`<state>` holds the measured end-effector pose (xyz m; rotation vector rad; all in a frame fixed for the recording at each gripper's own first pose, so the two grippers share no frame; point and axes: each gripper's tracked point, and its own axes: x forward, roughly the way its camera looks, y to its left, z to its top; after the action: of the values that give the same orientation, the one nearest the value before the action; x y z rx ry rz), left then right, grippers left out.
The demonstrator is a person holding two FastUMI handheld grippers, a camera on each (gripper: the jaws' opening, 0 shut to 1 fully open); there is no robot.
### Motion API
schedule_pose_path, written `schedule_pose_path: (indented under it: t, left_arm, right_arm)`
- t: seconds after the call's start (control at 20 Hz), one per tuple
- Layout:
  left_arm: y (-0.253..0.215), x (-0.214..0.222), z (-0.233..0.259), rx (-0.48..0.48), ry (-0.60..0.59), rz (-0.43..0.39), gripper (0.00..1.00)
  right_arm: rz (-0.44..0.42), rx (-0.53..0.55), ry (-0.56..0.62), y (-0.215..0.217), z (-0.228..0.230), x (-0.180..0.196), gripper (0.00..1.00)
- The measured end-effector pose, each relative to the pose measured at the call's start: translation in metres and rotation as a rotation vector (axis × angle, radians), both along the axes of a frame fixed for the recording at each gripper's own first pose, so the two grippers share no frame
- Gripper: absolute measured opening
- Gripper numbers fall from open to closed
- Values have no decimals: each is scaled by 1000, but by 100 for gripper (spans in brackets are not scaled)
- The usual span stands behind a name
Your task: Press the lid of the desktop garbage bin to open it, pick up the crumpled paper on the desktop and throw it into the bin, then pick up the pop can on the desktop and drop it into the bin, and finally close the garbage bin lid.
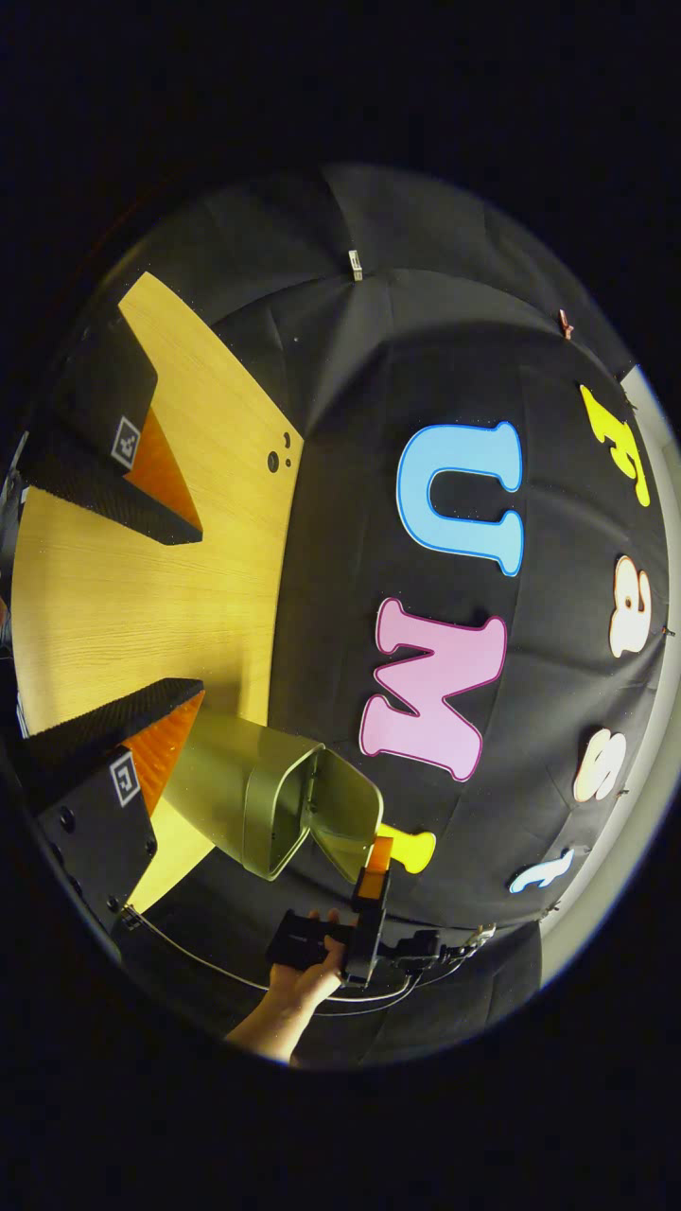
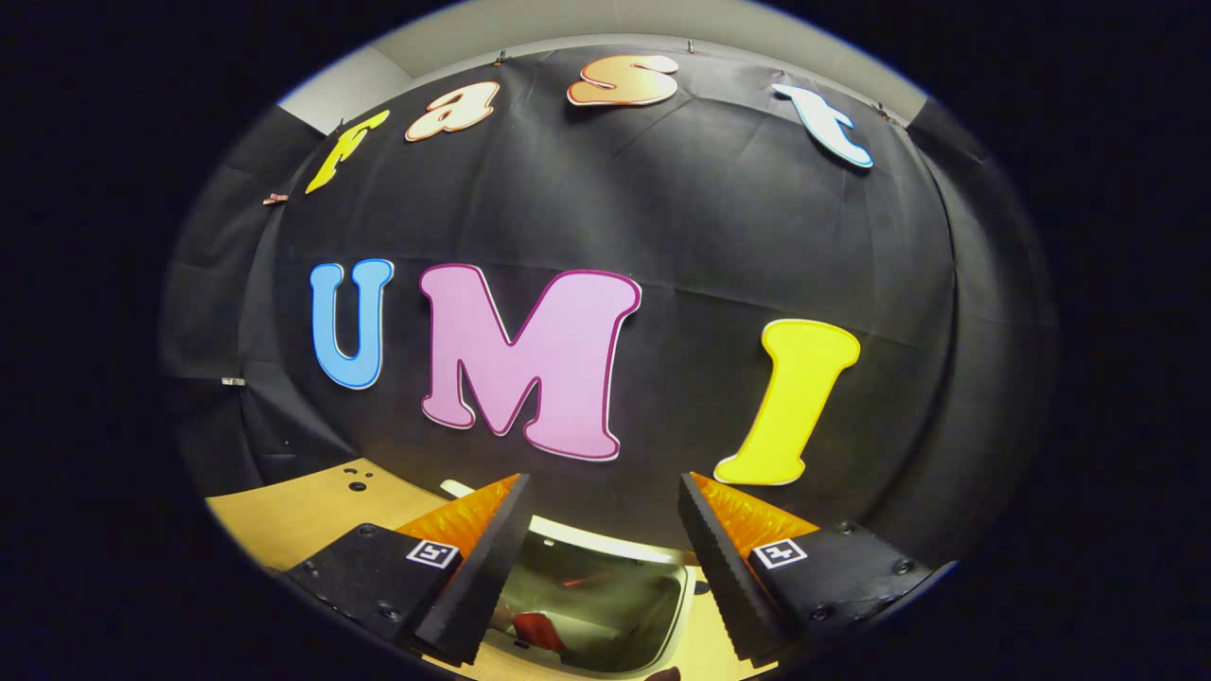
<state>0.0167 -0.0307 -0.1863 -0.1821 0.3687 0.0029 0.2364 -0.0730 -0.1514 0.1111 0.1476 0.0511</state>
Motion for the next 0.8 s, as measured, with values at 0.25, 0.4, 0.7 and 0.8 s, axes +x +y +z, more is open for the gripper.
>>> schedule_pose_path:
  t: [0.25,0.4,0.7,0.8]
  left_arm:
    - [7,-1,5,-5,-11,-8,92]
    - [6,-1,5,-3,-17,-25,92]
    - [3,-2,6,-9,-18,-37,92]
    - [2,-3,6,-8,-18,-44,92]
  right_arm:
    - [0,18,62,11,-21,-24,97]
    - [15,23,97,21,-35,-37,97]
    - [43,8,155,39,-60,-53,97]
    - [48,11,182,44,-70,-58,97]
